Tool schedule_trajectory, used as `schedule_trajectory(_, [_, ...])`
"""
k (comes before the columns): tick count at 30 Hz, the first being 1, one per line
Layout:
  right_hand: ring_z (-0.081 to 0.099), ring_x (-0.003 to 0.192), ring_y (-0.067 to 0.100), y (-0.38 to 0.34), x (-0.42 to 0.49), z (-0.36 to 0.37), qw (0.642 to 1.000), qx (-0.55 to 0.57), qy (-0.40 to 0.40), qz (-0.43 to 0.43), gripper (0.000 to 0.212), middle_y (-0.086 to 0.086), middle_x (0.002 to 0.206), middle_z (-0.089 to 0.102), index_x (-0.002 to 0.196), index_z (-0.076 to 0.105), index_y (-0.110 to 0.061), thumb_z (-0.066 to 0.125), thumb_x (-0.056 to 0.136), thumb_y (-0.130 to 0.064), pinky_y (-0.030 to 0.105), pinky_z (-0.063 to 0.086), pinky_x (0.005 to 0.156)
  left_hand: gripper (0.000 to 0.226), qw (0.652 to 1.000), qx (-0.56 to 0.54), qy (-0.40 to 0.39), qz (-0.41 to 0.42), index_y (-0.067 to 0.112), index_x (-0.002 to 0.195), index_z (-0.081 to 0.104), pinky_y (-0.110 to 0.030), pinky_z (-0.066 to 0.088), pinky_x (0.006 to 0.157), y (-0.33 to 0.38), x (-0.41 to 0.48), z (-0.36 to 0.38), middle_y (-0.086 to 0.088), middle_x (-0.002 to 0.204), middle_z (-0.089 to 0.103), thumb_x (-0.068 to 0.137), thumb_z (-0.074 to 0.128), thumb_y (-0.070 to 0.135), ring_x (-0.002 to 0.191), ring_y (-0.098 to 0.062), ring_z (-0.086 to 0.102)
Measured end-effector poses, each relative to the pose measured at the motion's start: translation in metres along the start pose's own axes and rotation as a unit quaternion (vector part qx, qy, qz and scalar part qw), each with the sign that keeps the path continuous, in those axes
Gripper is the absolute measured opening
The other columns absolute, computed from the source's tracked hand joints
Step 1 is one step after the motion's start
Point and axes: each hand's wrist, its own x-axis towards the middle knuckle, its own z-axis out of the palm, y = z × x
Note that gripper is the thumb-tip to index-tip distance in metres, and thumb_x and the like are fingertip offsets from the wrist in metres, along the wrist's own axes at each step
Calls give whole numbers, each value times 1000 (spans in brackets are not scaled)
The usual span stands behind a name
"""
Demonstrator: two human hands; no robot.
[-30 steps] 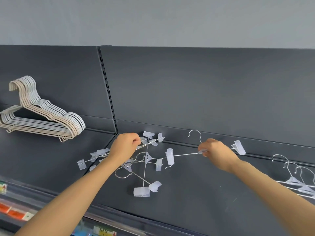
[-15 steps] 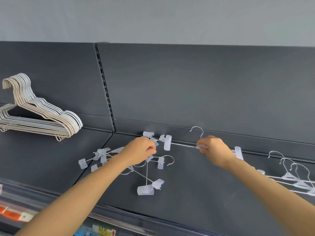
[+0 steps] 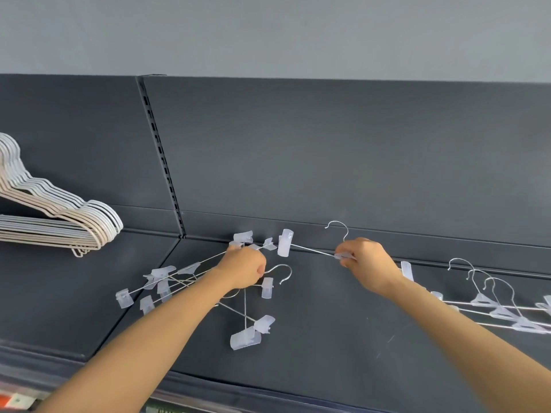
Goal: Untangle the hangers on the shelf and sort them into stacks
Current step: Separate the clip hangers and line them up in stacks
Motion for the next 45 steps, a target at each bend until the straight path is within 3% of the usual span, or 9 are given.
schedule_trajectory(4, [55, 93, 23, -3, -3, -2, 1000, 10, 9, -13, 20, 4, 93, 60, 96, 67, -19, 53, 90, -6, 25, 46, 75, 19, 983, -172, 53, -26, 21, 72, 61, -26, 37, 64, -2, -8, -7, 12, 60, 54, 88, 52, 14, 62, -10, 48])
schedule_trajectory(8, [49, 89, 11, -8, -8, -6, 1000, -13, 14, -22, 25, -10, 97, 55, 97, 63, -31, 47, 95, -13, 4, 29, 63, 11, 947, -277, 159, -46, 13, 80, 70, -29, 48, 73, -3, -14, -7, 1, 84, 67, 86, 60, 13, 75, -13, 59])
schedule_trajectory(13, [51, 88, -4, -1, -8, -1, 995, 45, 79, -49, 41, -27, 87, 54, 86, 51, -54, 54, 90, -13, 50, 49, 82, 5, 893, -337, 289, -76, 3, 79, 72, -21, 43, 79, -1, -19, -5, -4, 99, 64, 82, 68, 4, 87, -18, 58])
schedule_trajectory(22, [56, 89, -1, -6, -17, -4, 991, 41, 91, -87, 32, -28, 92, 54, 94, 51, -47, 55, 90, -15, 51, 49, 81, 18, 912, -292, 287, -41, 7, 78, 46, -19, 33, 77, 12, -33, -8, -5, 145, 37, 96, 46, 3, 88, -12, 51])
schedule_trajectory(25, [55, 88, 0, -5, -19, -3, 990, 45, 92, -95, 34, -28, 91, 55, 95, 49, -48, 55, 89, -15, 51, 50, 79, 21, 899, -334, 279, -45, 10, 75, 45, -7, 37, 72, 14, -33, -11, -3, 142, 37, 94, 50, 3, 79, -12, 58])
schedule_trajectory(27, [54, 86, -3, -5, -20, -3, 991, 52, 87, -88, 32, -28, 90, 55, 93, 53, -45, 56, 89, -14, 50, 50, 79, 24, 884, -362, 292, -51, 19, 75, 47, -21, 46, 81, 16, -31, -10, -3, 141, 38, 89, 58, 3, 81, -17, 63])
schedule_trajectory(31, [57, 87, 6, -10, -22, -1, 991, 68, 57, -98, 22, -15, 93, 60, 93, 64, -30, 58, 88, -10, 41, 52, 78, 50, 830, -455, 308, -99, 13, 122, 44, -4, 44, 72, 21, -32, -13, -7, 134, 40, 80, 71, 3, 75, 11, 63])
schedule_trajectory(34, [58, 86, 11, -18, -25, 3, 988, 75, 47, -124, 17, -4, 93, 62, 97, 67, -18, 59, 88, -6, 25, 48, 78, 76, 790, -533, 267, -142, 13, 143, 32, -15, 45, 75, 20, -36, -18, 9, 113, 59, 78, 72, 9, 77, 12, 60])
schedule_trajectory(45, [55, 80, 10, -55, -30, 22, 989, 115, 13, -95, 21, -4, 87, 61, 83, 56, -26, 56, 86, -6, 10, 41, 66, 41, 698, -626, 286, -196, 7, 109, 53, -48, 56, 75, -4, -46, -11, 7, 72, 67, 74, 72, -1, 61, -20, 65])
